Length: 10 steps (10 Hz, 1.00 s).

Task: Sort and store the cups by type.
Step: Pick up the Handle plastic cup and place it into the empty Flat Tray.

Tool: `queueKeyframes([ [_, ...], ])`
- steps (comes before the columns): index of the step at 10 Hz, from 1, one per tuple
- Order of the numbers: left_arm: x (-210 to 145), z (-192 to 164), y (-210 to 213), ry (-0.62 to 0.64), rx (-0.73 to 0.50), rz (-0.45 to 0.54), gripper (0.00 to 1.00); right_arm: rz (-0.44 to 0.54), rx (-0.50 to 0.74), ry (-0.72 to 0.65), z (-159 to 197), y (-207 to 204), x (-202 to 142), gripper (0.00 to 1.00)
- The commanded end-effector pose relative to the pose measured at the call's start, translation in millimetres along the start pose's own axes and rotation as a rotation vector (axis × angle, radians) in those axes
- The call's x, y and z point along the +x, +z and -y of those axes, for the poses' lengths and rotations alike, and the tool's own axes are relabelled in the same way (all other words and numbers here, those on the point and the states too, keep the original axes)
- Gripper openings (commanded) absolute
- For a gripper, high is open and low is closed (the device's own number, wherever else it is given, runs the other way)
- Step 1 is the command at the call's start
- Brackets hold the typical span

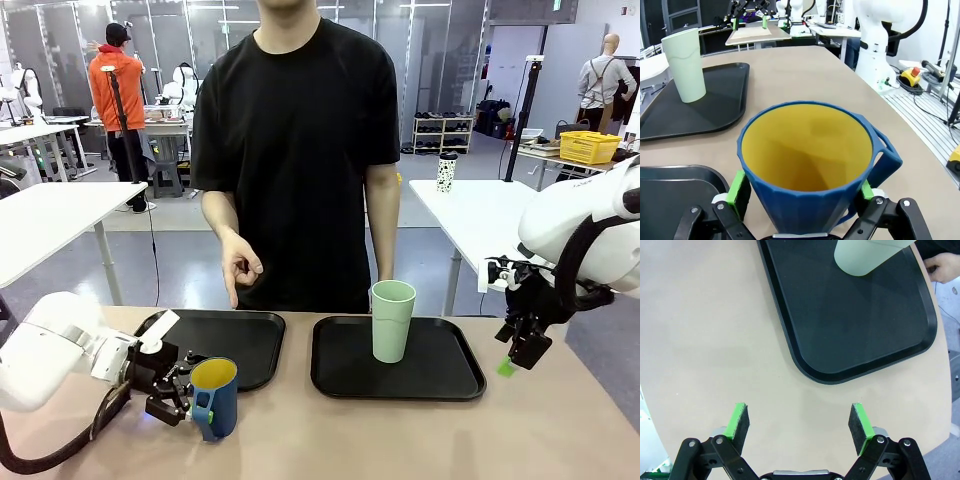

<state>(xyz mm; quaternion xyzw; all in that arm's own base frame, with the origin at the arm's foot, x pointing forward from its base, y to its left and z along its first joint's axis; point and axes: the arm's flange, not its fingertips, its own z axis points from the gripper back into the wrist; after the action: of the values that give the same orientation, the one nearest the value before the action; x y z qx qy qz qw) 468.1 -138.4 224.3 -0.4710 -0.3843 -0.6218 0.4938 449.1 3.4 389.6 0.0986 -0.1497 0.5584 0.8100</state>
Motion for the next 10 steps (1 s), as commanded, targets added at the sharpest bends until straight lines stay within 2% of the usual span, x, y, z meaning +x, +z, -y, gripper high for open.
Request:
queueKeyframes([
  [1,-2.1,-7.9,-5.8,-0.021,-0.001,0.067,1.00,0.007,-0.003,-0.001,0.6,-1.5,-0.2,1.00],
  [3,-5.3,-7.9,-6.6,-0.012,-0.009,0.072,1.00,0.007,-0.003,-0.001,0.6,-1.5,-0.2,1.00],
  [5,-7.7,-7.7,-5.7,-0.012,-0.034,0.119,0.82,0.007,-0.003,-0.001,0.6,-1.5,-0.2,1.00],
  [8,-7.0,-8.3,-6.1,-0.024,-0.041,0.116,0.55,0.007,-0.003,-0.001,0.6,-1.5,-0.2,1.00],
  [10,1.0,-5.4,-3.7,0.008,-0.026,0.130,0.57,0.007,-0.003,-0.001,0.6,-1.5,-0.2,1.00],
])
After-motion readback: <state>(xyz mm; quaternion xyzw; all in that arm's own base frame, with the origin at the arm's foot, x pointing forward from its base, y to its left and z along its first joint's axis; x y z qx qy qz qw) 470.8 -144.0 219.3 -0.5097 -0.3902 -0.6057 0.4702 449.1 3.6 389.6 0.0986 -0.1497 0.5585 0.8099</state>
